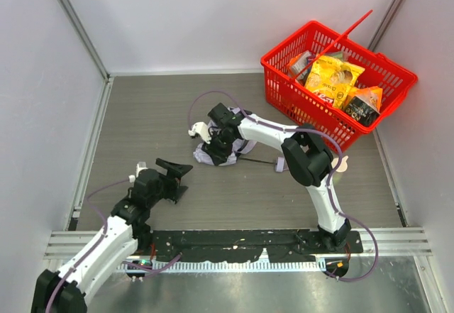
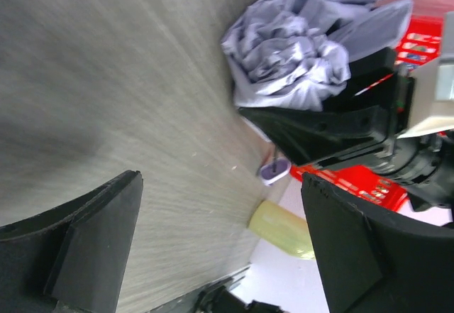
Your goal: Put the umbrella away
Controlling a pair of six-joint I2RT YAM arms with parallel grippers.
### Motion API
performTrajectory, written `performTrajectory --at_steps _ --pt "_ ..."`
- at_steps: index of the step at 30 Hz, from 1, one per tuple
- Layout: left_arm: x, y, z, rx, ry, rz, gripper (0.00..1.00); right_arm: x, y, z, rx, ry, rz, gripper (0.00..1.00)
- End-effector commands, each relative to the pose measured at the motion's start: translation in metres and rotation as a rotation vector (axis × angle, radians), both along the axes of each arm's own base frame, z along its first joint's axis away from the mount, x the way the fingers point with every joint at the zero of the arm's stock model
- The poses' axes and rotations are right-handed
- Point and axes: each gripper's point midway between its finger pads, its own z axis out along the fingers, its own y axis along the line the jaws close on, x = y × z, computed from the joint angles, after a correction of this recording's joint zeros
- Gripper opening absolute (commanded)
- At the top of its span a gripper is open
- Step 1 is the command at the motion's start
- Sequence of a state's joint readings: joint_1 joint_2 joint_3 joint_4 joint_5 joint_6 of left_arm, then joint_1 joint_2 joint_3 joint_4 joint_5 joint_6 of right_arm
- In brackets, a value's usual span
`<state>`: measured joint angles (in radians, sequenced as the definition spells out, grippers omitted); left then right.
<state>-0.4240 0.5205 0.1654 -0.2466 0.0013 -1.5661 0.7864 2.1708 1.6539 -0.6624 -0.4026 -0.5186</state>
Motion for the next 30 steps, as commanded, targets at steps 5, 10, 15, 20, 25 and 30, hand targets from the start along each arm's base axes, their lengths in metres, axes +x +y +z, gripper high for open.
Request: performTrajectory --at_steps 5,10,15,20,25,30 --pt "0.064 -0.033 0.052 -0.167 -0.241 -0.001 1.00 -0.094 -0.044 -0.054 -0.185 0.510 -0.046 0.01" --pt "0.086 -0.043 0.030 -0.158 -0.233 0.001 1.00 -0.090 -0.039 -0.046 -0.141 0.534 -0.052 0.01" --pt "0.099 -0.059 0.033 -0.191 -0.305 -0.034 0.99 -0.088 -0.039 -0.042 -0.129 0.550 -0.060 0.01" --pt "0.101 -0.068 0.015 -0.144 -0.260 -0.022 1.00 -0.085 -0.035 -0.035 -0.106 0.542 -0.058 0.01" --pt "0.099 -0.069 -0.023 -0.068 -0.140 0.014 0.89 -0.080 -0.024 -0.025 -0.066 0.524 -0.051 0.01" --pt "0.099 -0.053 -0.057 0.081 -0.072 0.044 0.75 -0.084 -0.019 -0.017 -0.047 0.497 -0.037 0.01"
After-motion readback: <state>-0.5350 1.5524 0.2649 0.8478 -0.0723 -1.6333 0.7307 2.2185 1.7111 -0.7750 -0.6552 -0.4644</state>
